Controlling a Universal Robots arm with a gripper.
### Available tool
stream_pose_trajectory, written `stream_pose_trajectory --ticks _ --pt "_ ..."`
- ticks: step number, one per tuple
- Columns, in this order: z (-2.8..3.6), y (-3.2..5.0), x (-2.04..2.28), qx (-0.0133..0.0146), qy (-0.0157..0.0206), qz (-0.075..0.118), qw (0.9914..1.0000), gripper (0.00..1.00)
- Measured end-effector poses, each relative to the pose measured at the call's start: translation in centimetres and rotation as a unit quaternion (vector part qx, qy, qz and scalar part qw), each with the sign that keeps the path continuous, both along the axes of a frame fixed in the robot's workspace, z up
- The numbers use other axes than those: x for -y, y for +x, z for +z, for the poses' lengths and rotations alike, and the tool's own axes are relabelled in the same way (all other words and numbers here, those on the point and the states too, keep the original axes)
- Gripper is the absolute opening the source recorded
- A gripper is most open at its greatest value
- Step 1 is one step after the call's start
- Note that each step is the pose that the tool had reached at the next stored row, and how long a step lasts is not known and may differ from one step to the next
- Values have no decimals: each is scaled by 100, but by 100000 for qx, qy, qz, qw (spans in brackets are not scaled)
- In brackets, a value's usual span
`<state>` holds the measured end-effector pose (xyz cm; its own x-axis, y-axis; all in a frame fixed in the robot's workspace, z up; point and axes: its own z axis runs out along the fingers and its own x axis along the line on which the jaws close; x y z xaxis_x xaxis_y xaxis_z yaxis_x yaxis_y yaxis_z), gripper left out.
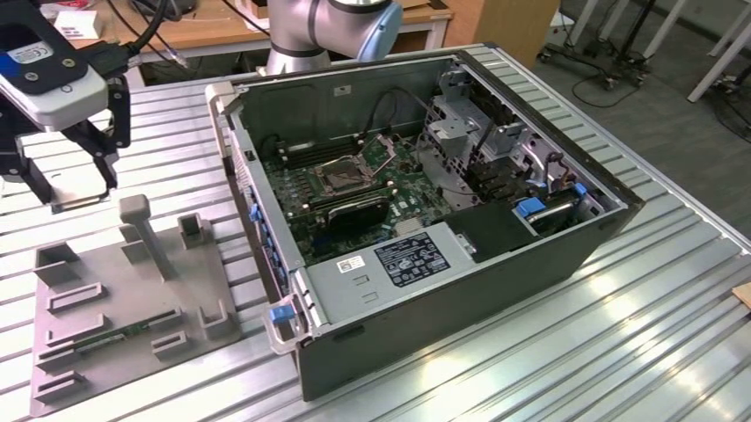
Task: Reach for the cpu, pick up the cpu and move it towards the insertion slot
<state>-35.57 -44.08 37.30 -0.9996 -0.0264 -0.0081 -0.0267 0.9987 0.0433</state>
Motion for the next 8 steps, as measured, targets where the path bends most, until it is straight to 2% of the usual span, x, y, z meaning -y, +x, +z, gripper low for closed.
stream_pose_trajectory --ticks 8 --pt "1 15 0 -3 3 12 100000 54"
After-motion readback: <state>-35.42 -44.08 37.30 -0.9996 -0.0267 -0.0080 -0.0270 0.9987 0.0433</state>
